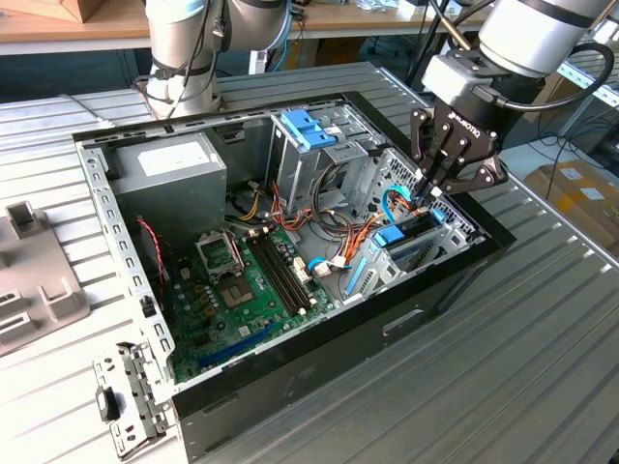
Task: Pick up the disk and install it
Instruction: 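Insert the second disk wire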
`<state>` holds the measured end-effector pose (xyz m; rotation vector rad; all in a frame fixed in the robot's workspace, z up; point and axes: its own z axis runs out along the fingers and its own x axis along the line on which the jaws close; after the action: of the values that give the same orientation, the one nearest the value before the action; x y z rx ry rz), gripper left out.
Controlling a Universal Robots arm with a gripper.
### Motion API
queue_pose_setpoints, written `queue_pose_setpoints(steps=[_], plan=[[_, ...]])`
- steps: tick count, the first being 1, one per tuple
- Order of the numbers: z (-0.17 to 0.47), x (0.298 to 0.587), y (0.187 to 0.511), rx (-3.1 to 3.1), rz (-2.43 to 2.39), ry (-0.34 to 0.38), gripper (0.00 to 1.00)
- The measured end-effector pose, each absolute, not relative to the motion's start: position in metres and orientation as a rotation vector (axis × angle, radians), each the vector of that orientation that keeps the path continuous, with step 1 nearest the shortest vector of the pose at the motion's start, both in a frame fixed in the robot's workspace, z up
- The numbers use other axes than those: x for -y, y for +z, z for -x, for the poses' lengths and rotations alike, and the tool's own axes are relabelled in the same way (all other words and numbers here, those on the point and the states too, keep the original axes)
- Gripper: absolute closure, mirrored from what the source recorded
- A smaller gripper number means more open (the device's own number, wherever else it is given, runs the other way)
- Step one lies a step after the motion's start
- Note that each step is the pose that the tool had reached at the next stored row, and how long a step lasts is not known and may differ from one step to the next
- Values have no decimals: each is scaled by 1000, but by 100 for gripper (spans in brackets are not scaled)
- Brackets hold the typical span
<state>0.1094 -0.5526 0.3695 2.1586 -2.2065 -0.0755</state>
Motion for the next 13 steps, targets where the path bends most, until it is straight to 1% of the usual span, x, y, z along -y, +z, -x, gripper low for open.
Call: queue_pose_setpoints(steps=[13], plan=[[-109, 556, 366, 2206, -2159, -75, 84]])
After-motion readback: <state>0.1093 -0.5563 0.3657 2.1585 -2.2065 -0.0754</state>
